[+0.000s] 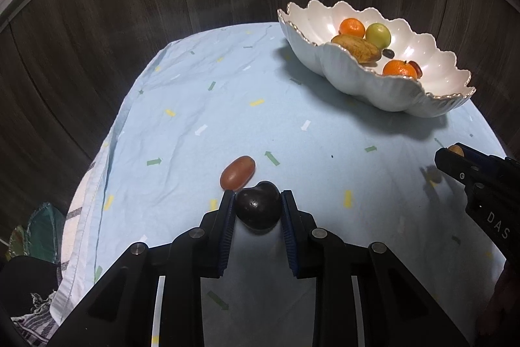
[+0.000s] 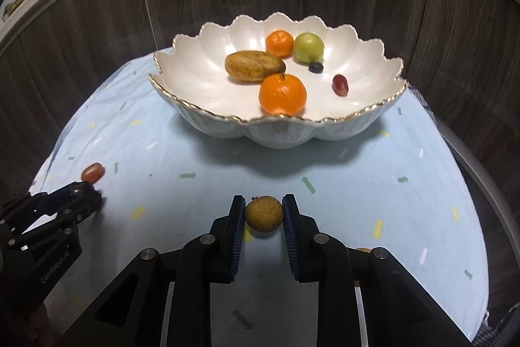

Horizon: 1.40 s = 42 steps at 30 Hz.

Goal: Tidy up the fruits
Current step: 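Carry the plum and longan over the white bowl with both tools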

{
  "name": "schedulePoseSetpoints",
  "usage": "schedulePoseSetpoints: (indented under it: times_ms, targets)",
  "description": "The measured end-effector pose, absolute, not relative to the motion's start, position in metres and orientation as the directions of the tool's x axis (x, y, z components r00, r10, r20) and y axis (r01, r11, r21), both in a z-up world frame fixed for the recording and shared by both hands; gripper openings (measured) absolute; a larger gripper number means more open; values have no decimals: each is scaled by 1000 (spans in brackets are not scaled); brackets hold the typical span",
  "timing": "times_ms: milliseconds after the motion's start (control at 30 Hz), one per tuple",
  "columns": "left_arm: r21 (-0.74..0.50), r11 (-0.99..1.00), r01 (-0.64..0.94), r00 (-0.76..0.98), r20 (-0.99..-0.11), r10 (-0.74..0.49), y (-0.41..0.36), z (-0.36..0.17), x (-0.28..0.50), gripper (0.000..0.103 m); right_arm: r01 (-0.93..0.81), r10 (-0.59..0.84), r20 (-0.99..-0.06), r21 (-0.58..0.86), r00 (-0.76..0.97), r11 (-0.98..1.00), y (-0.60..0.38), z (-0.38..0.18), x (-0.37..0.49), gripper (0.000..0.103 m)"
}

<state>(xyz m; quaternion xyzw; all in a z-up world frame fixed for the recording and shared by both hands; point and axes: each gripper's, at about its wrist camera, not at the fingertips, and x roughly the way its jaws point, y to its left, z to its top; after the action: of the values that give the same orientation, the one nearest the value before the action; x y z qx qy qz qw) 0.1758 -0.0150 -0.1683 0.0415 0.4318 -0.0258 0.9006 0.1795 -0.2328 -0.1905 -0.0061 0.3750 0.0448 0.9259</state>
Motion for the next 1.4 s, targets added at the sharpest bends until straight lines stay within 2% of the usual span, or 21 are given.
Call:
schedulePoseSetpoints:
  times_ms: [567, 1400]
  targets:
    - [71, 994, 81, 681, -733, -3, -20, -125, 166, 28, -101, 99, -640, 34, 762, 994, -231, -153, 163, 25]
    - [47, 983, 179, 698, -710, -93, -57, -69, 179, 28, -47, 73, -577, 61, 814, 997, -258, -99, 162, 25]
